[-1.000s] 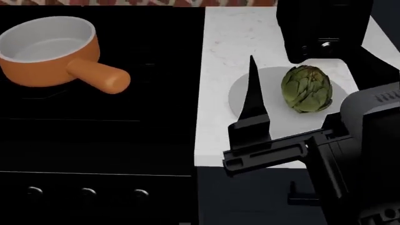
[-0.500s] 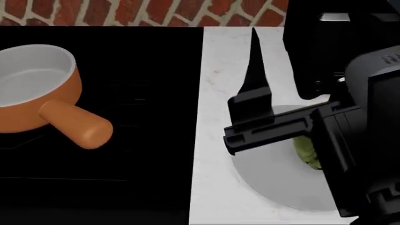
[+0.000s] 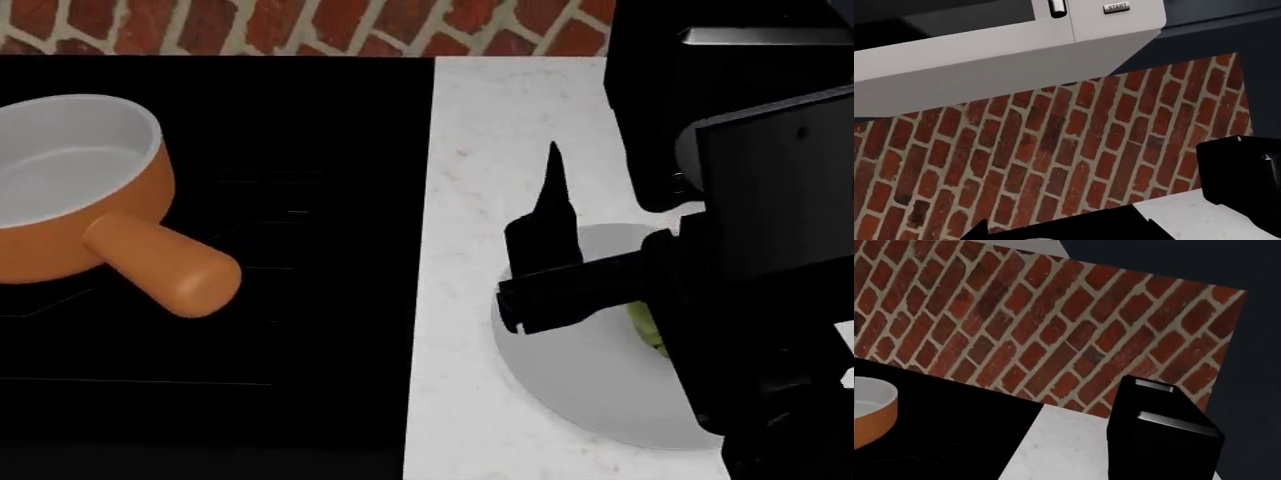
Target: Pick the artichoke from the plate and place it in the pan.
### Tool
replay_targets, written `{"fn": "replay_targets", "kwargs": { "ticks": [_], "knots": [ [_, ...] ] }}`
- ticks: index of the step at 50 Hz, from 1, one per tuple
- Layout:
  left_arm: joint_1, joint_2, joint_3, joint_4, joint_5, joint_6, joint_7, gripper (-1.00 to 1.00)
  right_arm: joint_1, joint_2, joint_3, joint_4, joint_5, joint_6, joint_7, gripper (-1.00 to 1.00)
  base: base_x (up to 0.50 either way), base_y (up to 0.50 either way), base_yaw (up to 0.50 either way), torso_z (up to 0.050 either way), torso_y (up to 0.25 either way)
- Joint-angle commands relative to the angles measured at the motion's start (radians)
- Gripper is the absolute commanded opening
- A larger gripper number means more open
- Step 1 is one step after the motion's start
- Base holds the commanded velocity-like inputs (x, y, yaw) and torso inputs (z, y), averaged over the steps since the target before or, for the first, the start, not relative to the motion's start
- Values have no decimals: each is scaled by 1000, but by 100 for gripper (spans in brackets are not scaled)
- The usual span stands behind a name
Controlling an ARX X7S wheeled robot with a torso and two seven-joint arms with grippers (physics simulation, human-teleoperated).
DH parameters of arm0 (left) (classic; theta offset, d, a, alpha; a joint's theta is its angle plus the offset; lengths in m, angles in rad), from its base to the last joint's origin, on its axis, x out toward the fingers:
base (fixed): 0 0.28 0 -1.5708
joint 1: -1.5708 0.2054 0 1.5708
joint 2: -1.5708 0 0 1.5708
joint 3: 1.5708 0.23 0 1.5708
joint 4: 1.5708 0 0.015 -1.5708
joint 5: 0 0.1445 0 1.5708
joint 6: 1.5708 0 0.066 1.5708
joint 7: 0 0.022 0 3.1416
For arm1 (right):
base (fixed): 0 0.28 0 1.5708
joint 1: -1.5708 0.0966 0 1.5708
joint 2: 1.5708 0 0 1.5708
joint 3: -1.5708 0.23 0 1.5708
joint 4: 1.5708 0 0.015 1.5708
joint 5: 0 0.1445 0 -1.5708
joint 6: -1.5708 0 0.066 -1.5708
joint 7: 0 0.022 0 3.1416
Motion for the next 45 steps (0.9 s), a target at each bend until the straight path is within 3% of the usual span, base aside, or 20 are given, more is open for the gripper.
{"fn": "replay_targets", "kwargs": {
  "ticks": [1, 45],
  "knots": [
    [25, -13, -18, 0, -16, 11, -1, 100, -59, 27, -81, 100, -94, -83, 10, 100, 0, 0, 0, 0, 0],
    [24, -54, -15, 7, -115, 33, -52, 100, -207, 27, -151, 286, -212, -251, 9, 100, 0, 0, 0, 0, 0]
  ]
}}
